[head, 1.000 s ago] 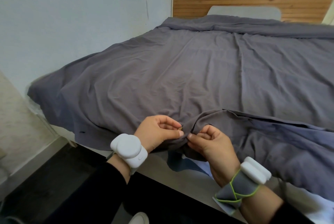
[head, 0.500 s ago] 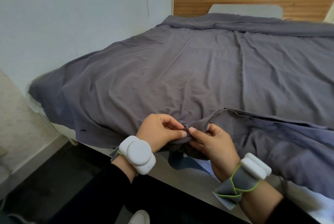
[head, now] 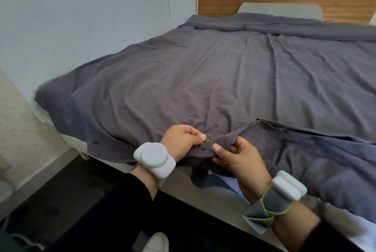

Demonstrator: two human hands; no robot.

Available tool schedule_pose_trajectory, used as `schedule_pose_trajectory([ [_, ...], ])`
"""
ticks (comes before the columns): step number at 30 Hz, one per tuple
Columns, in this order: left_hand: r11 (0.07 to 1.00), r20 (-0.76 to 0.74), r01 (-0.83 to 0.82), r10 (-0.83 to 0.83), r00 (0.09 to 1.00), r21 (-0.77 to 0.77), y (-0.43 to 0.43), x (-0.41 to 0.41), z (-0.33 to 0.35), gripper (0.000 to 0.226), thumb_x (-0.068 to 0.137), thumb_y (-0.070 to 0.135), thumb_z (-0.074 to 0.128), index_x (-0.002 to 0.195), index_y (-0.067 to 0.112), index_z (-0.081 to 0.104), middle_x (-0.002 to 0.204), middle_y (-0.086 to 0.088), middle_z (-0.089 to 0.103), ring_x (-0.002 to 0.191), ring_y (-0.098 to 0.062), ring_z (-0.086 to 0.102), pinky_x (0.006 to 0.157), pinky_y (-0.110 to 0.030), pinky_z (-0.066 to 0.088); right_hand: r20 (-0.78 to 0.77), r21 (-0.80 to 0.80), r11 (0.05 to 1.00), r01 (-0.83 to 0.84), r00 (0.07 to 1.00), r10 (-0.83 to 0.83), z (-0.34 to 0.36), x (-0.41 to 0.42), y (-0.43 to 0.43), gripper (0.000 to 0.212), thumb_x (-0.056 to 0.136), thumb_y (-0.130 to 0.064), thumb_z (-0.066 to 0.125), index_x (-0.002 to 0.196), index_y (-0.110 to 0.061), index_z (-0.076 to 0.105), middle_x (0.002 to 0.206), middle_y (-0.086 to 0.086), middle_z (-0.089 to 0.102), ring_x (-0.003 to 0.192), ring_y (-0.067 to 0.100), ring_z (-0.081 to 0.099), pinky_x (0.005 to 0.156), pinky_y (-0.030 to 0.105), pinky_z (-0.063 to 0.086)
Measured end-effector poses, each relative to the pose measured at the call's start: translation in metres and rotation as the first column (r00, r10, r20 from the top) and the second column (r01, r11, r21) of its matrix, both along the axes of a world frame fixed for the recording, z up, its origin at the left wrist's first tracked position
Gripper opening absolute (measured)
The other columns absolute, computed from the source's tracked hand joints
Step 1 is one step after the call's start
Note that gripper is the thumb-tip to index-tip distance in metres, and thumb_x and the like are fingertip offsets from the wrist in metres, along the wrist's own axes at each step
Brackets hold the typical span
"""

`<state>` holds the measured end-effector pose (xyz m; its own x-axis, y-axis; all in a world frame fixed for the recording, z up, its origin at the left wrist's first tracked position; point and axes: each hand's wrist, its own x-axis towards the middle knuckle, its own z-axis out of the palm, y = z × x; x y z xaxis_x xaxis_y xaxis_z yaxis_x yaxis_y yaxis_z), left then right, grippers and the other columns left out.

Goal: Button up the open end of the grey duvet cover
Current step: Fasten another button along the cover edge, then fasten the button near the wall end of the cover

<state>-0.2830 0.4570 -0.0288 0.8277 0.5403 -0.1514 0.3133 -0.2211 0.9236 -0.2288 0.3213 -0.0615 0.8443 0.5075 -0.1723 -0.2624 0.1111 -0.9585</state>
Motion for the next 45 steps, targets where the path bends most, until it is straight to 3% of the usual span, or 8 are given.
schedule_pose_trajectory([
  [7,0.916,-0.07,0.025,-0.058,0.996,-0.4,0.008,-0.002,0.007,0.017,0.085,0.015,0.062,0.068,0.016,0.065,0.057,0.001,0.057,0.054,-0.009,0.047,0.059,-0.02,0.039,0.063,-0.024,0.999,-0.034,0.997,0.035,0.004,-0.002,-0.001,0.022,0.086,-0.001,0.062,0.108,0.002,0.06,0.103,0.022,0.072,0.086,0.029,0.068,0.083,0.044,0.055],
  [12,0.892,-0.103,0.092,-0.153,0.983,-0.443,0.009,-0.002,0.003,0.015,0.086,0.014,0.06,0.073,0.015,0.068,0.062,0.003,0.06,0.048,-0.003,0.045,0.047,-0.011,0.037,0.153,-0.099,0.995,-0.019,0.988,0.034,0.002,-0.005,0.0,0.02,0.085,-0.001,0.063,0.105,-0.001,0.062,0.1,0.024,0.071,0.093,0.045,0.067,0.082,0.059,0.054],
  [17,0.979,-0.025,0.096,-0.102,0.994,-0.178,0.008,-0.001,-0.005,0.004,0.076,0.022,0.073,0.073,0.02,0.074,0.05,0.012,0.062,0.046,0.002,0.05,0.052,-0.01,0.039,0.063,-0.069,0.997,-0.031,0.997,0.035,0.002,-0.006,0.003,0.015,0.086,-0.003,0.06,0.098,0.005,0.056,0.085,0.022,0.065,0.072,0.032,0.063,0.073,0.047,0.049],
  [21,0.99,0.035,0.119,-0.117,0.993,-0.072,0.015,-0.004,-0.001,0.006,0.082,0.018,0.067,0.081,0.018,0.073,0.068,0.005,0.067,0.051,0.003,0.055,0.056,-0.009,0.043,-0.023,-0.042,0.994,-0.105,0.994,0.104,0.005,-0.004,0.004,0.016,0.086,-0.009,0.062,0.102,-0.007,0.061,0.089,0.011,0.071,0.08,0.027,0.069,0.08,0.043,0.051],
  [26,0.999,0.148,-0.022,0.014,0.989,0.05,0.066,-0.024,0.017,0.022,0.089,-0.001,0.051,0.107,-0.004,0.064,0.09,-0.008,0.065,0.048,0.004,0.06,0.06,-0.01,0.048,-0.121,0.003,0.994,-0.11,0.986,0.11,0.013,0.004,0.006,0.009,0.089,-0.006,0.058,0.096,-0.009,0.063,0.064,-0.003,0.072,0.052,0.005,0.066,0.063,0.023,0.058],
  [30,0.981,0.044,-0.108,0.103,0.994,0.158,0.091,-0.051,0.011,0.015,0.079,0.018,0.071,0.092,0.011,0.07,0.073,0.0,0.067,0.044,0.004,0.056,0.05,-0.005,0.042,-0.222,0.089,0.991,-0.098,0.968,0.116,0.021,0.004,0.003,0.012,0.089,-0.005,0.057,0.097,-0.011,0.064,0.073,0.0,0.076,0.059,0.009,0.072,0.055,0.021,0.058],
  [38,0.804,-0.38,0.355,-0.176,0.908,0.477,0.091,-0.066,-0.005,0.031,0.061,0.028,0.085,0.088,0.023,0.07,0.078,0.009,0.062,0.067,0.0,0.055,0.055,-0.003,0.036,-0.349,0.297,0.955,0.026,0.933,0.083,0.036,0.011,0.019,0.016,0.094,-0.006,0.049,0.106,-0.007,0.059,0.093,0.006,0.065,0.06,0.008,0.071,0.059,0.017,0.058],
  [45,0.832,-0.169,0.056,0.046,0.984,0.552,0.107,-0.068,-0.014,0.005,0.079,0.018,0.067,0.083,0.018,0.065,0.075,0.003,0.061,0.074,-0.014,0.056,0.069,-0.021,0.043,-0.31,0.225,0.974,0.009,0.949,0.062,0.035,0.005,0.041,0.013,0.094,-0.01,0.048,0.091,-0.007,0.06,0.092,0.012,0.065,0.07,0.015,0.071,0.062,0.02,0.059],
])
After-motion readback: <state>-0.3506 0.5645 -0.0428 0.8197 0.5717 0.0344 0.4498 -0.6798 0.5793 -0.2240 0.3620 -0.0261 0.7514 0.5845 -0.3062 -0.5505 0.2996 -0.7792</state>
